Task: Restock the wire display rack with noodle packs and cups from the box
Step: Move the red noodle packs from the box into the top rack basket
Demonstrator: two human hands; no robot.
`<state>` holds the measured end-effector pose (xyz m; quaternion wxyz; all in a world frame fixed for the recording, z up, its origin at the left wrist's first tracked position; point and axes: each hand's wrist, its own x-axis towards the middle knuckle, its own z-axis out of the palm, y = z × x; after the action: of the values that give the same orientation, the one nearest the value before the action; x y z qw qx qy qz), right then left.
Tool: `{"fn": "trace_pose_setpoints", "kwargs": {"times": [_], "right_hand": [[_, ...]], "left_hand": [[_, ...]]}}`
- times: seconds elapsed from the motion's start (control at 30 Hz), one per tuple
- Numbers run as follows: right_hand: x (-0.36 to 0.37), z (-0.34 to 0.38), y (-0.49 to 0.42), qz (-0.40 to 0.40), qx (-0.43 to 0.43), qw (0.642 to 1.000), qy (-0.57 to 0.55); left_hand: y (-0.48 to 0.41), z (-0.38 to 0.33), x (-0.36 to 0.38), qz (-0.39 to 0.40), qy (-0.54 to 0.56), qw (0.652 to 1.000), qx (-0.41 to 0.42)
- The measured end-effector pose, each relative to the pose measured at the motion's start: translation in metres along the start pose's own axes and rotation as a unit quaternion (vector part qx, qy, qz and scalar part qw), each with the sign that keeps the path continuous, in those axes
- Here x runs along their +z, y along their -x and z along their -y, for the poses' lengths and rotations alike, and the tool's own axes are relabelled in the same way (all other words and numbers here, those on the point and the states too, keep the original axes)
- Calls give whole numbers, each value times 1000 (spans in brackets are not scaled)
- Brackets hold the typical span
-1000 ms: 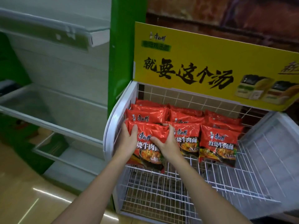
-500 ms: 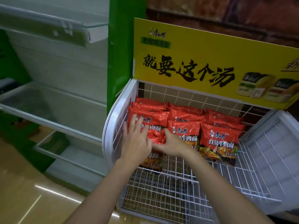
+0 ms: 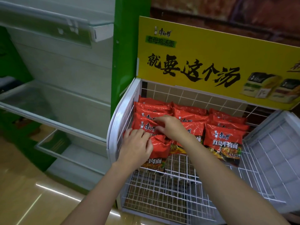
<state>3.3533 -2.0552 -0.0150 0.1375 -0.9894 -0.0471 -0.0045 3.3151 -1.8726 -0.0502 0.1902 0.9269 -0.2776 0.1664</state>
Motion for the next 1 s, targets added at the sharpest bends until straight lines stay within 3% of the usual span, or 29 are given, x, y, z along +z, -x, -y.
{"fn": "trace_pose_setpoints", "kwargs": {"times": [0.1, 0.2, 0.23, 0.37, 0.47, 0.67, 0.83, 1.0], "right_hand": [[-12, -3, 1, 20, 19, 997, -71], [-18, -8, 9, -86, 55, 986, -133], [-18, -10, 14, -95, 55, 986, -127], [-6, -11, 32, -5, 44, 995, -87], [-1, -9, 33, -42, 46, 996, -61], [7, 2, 28, -49, 96, 994, -25], [5, 6, 38, -80, 139, 979, -124], [19, 15, 60, -155, 158, 963, -156]], "left_hand": [[-3, 2, -1, 18, -6, 1000, -3], [0, 4, -6, 13, -17, 1000, 0], [3, 4, -6, 12, -11, 1000, 7], [5, 2, -3, 64, -16, 998, 18], [-7, 2, -4, 133, -24, 991, 9], [6, 2, 0, 101, -46, 992, 60], [6, 8, 2, 162, -42, 985, 31], [7, 1, 0, 61, -13, 996, 71]]}}
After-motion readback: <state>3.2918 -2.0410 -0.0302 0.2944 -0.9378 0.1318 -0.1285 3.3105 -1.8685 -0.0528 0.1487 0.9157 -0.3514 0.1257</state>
